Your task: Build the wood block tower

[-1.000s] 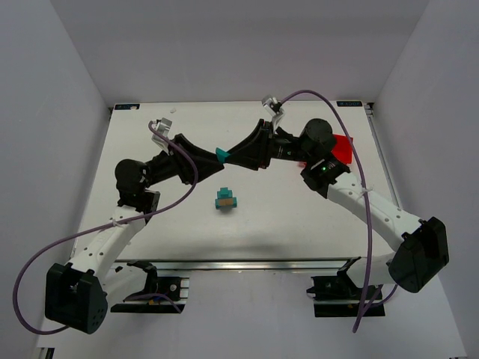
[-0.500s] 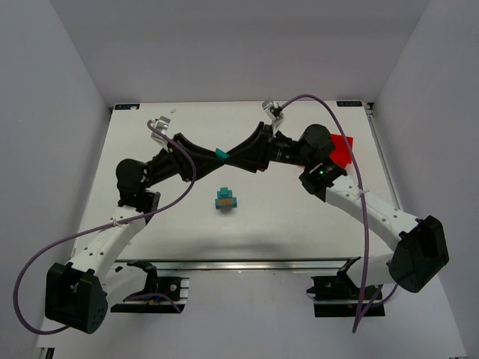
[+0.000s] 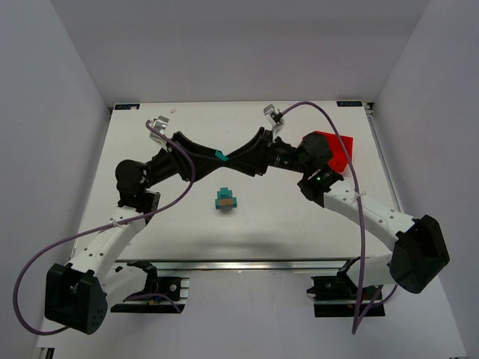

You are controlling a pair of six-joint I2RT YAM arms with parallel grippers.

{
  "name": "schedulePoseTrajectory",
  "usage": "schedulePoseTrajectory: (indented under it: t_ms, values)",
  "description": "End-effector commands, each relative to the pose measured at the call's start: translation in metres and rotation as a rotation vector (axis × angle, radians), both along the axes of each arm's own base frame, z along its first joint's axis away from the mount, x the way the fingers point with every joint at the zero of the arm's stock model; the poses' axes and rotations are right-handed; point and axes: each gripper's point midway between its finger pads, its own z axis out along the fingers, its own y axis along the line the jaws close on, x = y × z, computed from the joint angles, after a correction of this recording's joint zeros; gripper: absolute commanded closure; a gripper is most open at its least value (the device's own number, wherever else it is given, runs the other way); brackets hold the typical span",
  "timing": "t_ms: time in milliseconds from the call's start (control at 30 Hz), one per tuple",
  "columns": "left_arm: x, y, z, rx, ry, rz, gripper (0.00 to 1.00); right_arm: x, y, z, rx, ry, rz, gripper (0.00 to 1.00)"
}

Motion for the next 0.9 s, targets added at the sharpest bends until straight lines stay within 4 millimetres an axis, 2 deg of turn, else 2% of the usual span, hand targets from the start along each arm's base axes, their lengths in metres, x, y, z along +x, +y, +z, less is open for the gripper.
schedulePoseTrajectory:
  t_ms: [0,100,367,867]
  values:
    - [-0.012,0.002,0.011,-0.02,-0.049,-0.008,0.31,0.002,-0.008,0.029,0.096,-0.049,-0.059,1.0]
    - [-0.013,0.002,0.009,-0.017,-0.047,-0.012,0.26,0.001,-0.01,0.034,0.129,-0.049,-0.062,1.0]
    - [-0.009,0.002,0.006,-0.019,-0.028,-0.001,0.24,-0.005,-0.015,0.052,0.207,-0.082,-0.055,1.0]
    - [-0.007,0.003,0.012,-0.055,-0.049,0.006,0.38,-0.002,-0.003,0.04,0.215,-0.008,-0.022,1.0]
